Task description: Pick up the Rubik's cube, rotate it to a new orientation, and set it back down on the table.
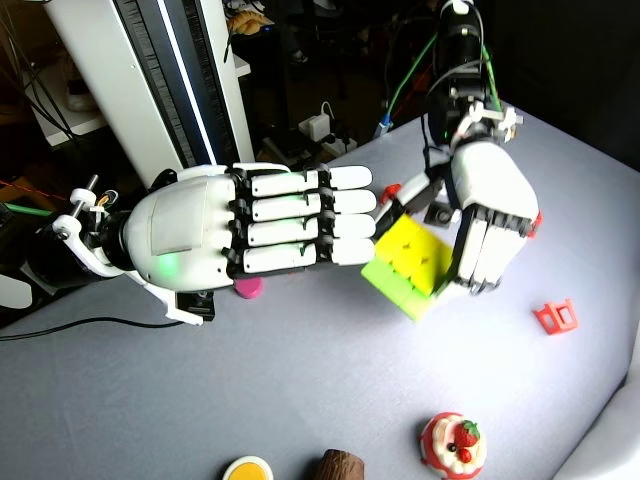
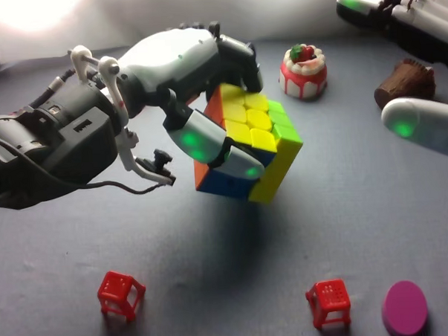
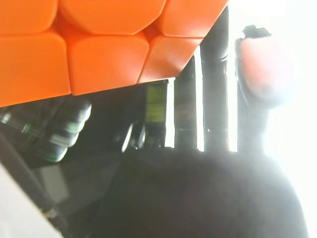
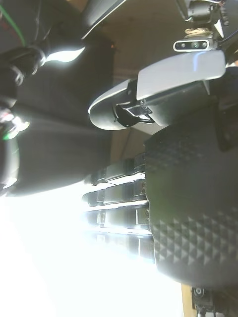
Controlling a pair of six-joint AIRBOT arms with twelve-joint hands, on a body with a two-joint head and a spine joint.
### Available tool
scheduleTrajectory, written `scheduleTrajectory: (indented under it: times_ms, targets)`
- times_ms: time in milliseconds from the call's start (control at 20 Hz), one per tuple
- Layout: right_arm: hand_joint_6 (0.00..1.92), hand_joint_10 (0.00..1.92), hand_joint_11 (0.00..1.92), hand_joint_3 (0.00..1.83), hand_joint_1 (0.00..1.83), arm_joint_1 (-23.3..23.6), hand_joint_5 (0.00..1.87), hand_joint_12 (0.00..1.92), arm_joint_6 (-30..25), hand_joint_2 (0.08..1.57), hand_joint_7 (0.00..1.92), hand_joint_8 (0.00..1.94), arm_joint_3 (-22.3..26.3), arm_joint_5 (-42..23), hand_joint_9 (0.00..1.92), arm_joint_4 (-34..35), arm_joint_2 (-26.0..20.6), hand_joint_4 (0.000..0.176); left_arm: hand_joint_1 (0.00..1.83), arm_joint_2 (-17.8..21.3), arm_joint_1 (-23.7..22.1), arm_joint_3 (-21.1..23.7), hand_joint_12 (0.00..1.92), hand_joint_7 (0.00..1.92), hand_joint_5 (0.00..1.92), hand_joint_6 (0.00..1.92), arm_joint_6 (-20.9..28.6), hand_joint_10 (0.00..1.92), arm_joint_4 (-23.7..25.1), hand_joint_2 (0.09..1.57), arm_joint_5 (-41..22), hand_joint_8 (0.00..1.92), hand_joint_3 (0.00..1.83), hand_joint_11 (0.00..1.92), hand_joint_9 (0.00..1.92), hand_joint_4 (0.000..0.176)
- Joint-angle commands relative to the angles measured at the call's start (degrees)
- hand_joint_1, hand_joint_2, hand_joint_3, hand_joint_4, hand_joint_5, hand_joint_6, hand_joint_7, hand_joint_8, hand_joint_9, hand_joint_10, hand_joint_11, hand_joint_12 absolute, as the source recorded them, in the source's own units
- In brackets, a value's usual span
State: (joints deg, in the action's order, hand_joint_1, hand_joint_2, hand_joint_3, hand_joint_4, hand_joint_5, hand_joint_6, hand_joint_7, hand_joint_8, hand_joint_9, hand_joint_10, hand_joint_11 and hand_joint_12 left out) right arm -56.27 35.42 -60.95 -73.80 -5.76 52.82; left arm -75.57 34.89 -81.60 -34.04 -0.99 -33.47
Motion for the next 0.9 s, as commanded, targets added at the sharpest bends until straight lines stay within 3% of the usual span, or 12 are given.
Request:
scheduleTrajectory:
  times_ms: [0, 100, 150, 200, 300, 350, 400, 550, 600, 700, 750, 850]
  targets:
    - [0.31, 0.40, 0.00, 0.00, 0.00, 0.27, 0.01, 0.73, -0.31, 1.39, 0.11, 0.03, -0.15, -7.65, 0.00, 2.02, -0.20, 0.000, 1.09, -0.38, -0.53, -0.47, 1.92, 0.76, 0.63, 1.90, 0.41, 1.92, -0.94, 0.87, -6.07, 1.90, 1.06, 1.07, 1.01, 0.007]
    - [0.35, 0.40, 0.00, 0.00, 0.00, 0.20, 0.00, 0.76, -0.31, 1.39, 0.10, 0.03, -0.21, -7.69, 0.00, 2.24, -0.23, 0.000, 1.08, -0.70, 0.18, -0.91, 1.92, 0.67, 0.56, 1.69, 0.40, 1.89, -1.53, 1.20, -5.15, 1.60, 0.28, 0.70, 0.65, 0.020]
    - [0.37, 0.37, 0.00, 0.01, 0.00, 0.07, 0.00, 0.75, -0.31, 1.41, 0.10, 0.02, -0.22, -7.69, 0.00, 2.44, -0.23, 0.000, 1.10, -0.63, 0.43, -0.91, 1.67, 0.35, 0.29, 1.31, 0.40, 1.37, -1.74, 1.15, -5.14, 1.19, 0.13, 0.14, 0.25, 0.005]
    - [0.41, 0.33, 0.00, 0.01, 0.00, -0.06, 0.00, 0.75, -0.31, 1.42, 0.09, 0.02, -0.23, -7.69, 0.00, 2.63, -0.23, 0.000, 0.99, -0.51, 0.61, -0.86, 1.27, 0.20, 0.15, 0.91, 0.40, 0.92, -1.75, 1.16, -5.25, 0.68, 0.05, 0.03, 0.06, 0.040]
    - [0.43, 0.36, 0.00, 0.01, 0.00, -0.18, 0.00, 0.75, -0.31, 1.42, 0.10, 0.03, -0.23, -7.74, 0.00, 2.84, -0.29, 0.000, 0.99, 0.38, 1.25, -0.11, 0.95, 0.24, 0.18, 0.53, 0.29, 0.47, -1.99, 1.14, -6.40, 0.16, 0.01, 0.00, 0.07, 0.022]
    - [0.43, 0.36, 0.00, 0.01, 0.00, -0.18, 0.00, 0.75, -0.31, 1.42, 0.10, 0.03, -0.23, -7.74, 0.00, 2.90, -0.31, 0.000, 0.99, 1.19, 1.73, 0.63, 0.91, 0.28, 0.21, 0.46, 0.29, 0.38, -2.16, 1.14, -7.56, 0.07, 0.00, 0.00, 0.09, 0.022]
    - [0.41, 0.36, 0.00, 0.00, 0.00, -0.18, 0.00, 0.75, -0.31, 1.41, 0.11, 0.03, -0.23, -7.79, 0.00, 3.01, -0.34, 0.000, 0.92, 2.25, 2.34, 1.60, 0.18, 0.09, 0.16, 0.26, 0.25, 0.08, -2.24, 1.08, -9.14, 0.01, 0.00, 0.00, 0.02, 0.042]
    - [0.41, 0.36, 0.00, 0.00, 0.00, -0.24, 0.00, 0.75, -0.31, 1.41, 0.11, 0.03, -0.23, -7.88, 0.00, 3.27, -0.43, 0.000, 0.91, 4.83, 3.84, 4.01, 0.04, 0.04, 0.18, 0.15, 0.24, 0.01, -2.60, 1.06, -13.67, 0.01, 0.00, 0.00, 0.00, 0.047]
    - [0.24, 0.26, 0.00, 0.00, 0.00, -0.30, 0.00, 0.49, -0.31, 1.41, 0.06, 0.01, -0.23, -7.88, 0.00, 3.43, -0.47, 0.000, 0.69, 6.18, 4.67, 5.27, 0.01, 0.01, 0.04, 0.03, 0.16, 0.00, -2.87, 0.94, -16.18, 0.00, 0.00, 0.00, 0.00, 0.145]
    - [0.24, 0.26, 0.00, 0.00, 0.00, -0.50, 0.00, 0.49, -0.31, 1.41, 0.06, 0.01, -0.23, -7.88, 0.00, 3.94, -0.49, 0.000, 0.69, 8.29, 6.00, 7.32, 0.01, 0.01, 0.04, 0.03, -0.62, 0.00, -3.53, 0.94, -20.83, 0.00, 0.00, 0.00, 0.00, 0.145]
    - [0.16, 0.21, 0.00, 0.00, 0.00, -0.59, 0.00, 0.22, -0.31, 1.41, 0.05, 0.01, -0.24, -7.88, 0.00, 4.13, -0.49, 0.000, 0.34, 9.11, 6.56, 8.17, 0.00, 0.00, 0.01, 0.01, -1.05, 0.00, -3.73, 0.92, -22.37, 0.00, 0.00, 0.00, 0.00, 0.135]
    - [0.02, 0.00, 0.00, 0.00, 0.00, -0.83, 0.00, 0.00, -0.31, 1.38, 0.00, 0.00, -0.30, -7.79, 0.00, 4.80, -0.51, 0.000, 0.00, 11.76, 8.56, 10.95, 0.00, 0.00, 0.00, 0.00, -3.09, 0.00, -5.27, 0.91, -27.76, 0.00, 0.00, 0.00, 0.00, 0.131]
